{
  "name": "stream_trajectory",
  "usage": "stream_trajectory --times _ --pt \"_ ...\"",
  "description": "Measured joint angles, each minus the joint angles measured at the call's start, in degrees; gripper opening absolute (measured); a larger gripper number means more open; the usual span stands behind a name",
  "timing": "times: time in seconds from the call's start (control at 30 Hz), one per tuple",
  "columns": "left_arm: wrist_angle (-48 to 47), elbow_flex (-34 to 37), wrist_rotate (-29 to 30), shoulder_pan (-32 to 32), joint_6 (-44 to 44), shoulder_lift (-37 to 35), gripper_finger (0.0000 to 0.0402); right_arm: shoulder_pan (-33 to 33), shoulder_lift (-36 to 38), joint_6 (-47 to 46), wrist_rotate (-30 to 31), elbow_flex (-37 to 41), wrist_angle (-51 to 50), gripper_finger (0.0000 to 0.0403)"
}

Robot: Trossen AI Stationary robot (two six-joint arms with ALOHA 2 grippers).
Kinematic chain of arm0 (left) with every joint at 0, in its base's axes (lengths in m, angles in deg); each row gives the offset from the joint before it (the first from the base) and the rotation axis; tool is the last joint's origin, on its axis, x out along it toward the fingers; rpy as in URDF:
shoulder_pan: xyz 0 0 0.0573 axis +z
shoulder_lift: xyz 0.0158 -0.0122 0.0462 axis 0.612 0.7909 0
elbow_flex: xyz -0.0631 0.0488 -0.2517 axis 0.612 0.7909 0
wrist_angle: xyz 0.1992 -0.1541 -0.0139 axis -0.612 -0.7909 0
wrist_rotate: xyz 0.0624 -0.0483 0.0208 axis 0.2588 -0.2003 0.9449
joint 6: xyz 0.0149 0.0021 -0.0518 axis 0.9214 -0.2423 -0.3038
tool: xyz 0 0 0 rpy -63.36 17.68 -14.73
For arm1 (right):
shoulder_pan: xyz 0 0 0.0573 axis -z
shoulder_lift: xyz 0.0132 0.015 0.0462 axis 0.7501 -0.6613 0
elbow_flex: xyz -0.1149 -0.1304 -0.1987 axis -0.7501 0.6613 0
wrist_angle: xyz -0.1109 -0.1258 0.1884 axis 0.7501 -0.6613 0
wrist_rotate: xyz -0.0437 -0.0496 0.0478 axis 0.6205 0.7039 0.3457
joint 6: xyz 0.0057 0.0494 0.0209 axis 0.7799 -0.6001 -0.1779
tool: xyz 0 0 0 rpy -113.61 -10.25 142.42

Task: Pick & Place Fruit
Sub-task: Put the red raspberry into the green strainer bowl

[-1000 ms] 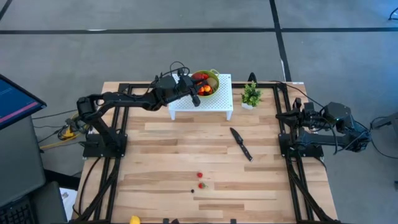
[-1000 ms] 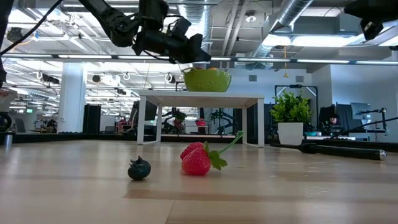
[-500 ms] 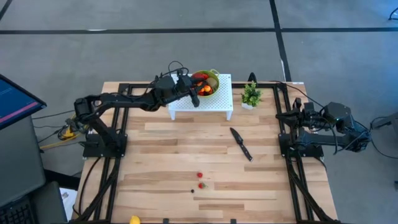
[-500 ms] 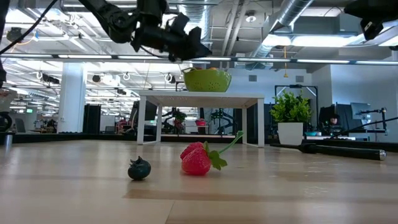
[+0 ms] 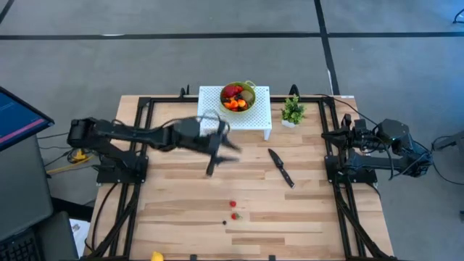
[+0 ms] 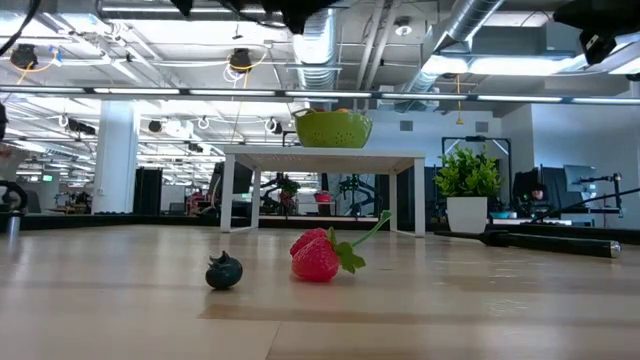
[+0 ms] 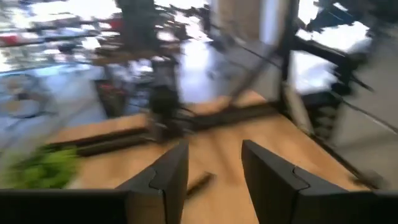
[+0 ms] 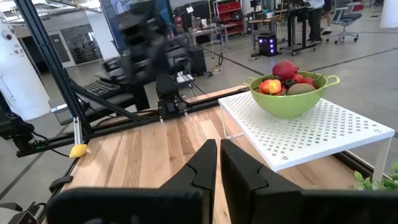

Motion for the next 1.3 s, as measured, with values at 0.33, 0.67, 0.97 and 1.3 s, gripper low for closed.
stream_trajectory --times 0.33,0.67,0.97,1.3 --pt "-8.3 0.0 4.5 -17.9 1.3 1.8 0.0229 0.0 0.0 0.0 0.0 0.0 0.0 0.0017" --pt "-9.4 0.0 10.3 -20.6 0.9 10.6 0.0290 0.0 0.0 0.0 0.0 0.0 0.0 0.0017" --pt "-9.4 0.0 10.4 -18.7 0.9 20.2 0.0285 0.0 0.0 0.0 0.0 0.0 0.0 0.0017" --pt "-8.7 0.0 10.4 -18.6 0.4 26.5 0.0285 0.0 0.0 0.0 0.0 0.0 0.0 0.0017"
